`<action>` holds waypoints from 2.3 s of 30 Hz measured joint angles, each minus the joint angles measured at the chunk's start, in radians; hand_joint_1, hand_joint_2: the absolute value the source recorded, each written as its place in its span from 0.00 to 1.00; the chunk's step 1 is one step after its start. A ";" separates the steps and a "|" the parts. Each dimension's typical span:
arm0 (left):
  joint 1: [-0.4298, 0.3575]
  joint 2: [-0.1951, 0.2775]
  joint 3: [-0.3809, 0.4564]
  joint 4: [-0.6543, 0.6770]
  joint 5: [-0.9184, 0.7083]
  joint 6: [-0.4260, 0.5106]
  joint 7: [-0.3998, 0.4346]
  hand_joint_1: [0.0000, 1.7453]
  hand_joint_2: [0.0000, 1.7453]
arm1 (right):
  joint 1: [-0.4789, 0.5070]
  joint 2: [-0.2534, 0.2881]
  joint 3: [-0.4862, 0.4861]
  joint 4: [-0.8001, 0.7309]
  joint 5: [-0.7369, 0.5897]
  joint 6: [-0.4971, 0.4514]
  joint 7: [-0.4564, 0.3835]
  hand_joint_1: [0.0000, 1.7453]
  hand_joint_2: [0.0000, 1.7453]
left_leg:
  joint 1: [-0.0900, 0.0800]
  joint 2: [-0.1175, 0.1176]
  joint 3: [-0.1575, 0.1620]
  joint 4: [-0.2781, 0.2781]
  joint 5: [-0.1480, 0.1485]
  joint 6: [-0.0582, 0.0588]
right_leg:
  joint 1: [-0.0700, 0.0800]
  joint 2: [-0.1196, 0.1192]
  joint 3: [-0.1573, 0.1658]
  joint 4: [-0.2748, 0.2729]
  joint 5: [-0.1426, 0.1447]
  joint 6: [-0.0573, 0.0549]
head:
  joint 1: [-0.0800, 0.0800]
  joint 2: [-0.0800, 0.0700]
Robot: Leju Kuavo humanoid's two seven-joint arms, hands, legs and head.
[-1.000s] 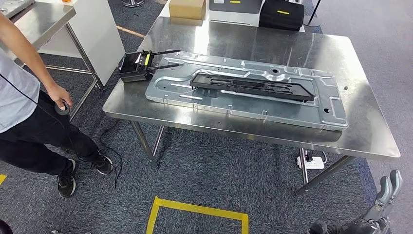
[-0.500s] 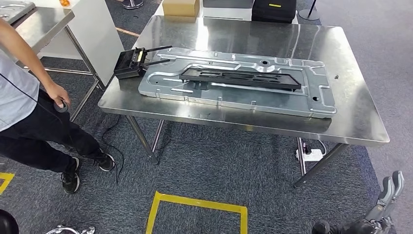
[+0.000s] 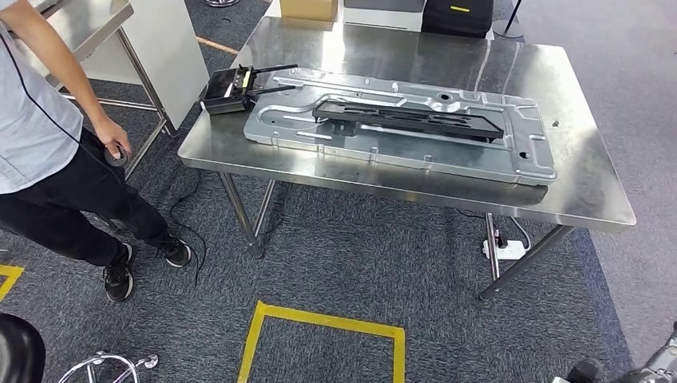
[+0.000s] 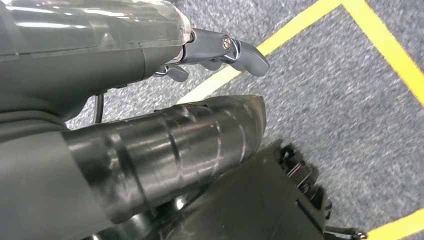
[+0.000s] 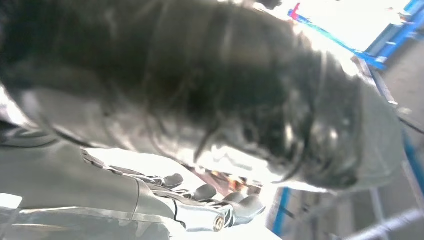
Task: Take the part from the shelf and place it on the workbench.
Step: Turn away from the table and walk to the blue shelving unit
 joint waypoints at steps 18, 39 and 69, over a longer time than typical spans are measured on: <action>0.001 0.008 0.016 0.000 -0.018 -0.008 -0.010 0.00 0.00 | -0.315 -0.016 -0.880 0.721 0.140 0.280 -0.005 0.00 0.00 | 0.000 -0.007 -0.119 0.278 -0.135 -0.052 | 0.000 -0.004 0.103 -0.223 0.132 -0.051 | -0.004 0.000; -0.004 0.017 0.015 0.000 -0.022 -0.006 -0.001 0.00 0.00 | -0.435 -0.099 -1.018 1.711 0.462 0.126 0.506 0.00 0.00 | -0.007 0.000 -0.056 0.032 0.025 -0.026 | -0.004 0.007 0.173 -0.218 0.063 -0.009 | -0.001 0.000; 0.002 0.024 0.032 0.000 0.010 0.000 -0.007 0.00 0.00 | -0.440 -0.080 -1.020 1.749 0.395 0.236 0.306 0.00 0.00 | -0.007 0.003 -0.048 0.032 0.014 -0.019 | -0.001 0.006 0.168 -0.217 0.065 -0.011 | -0.001 0.000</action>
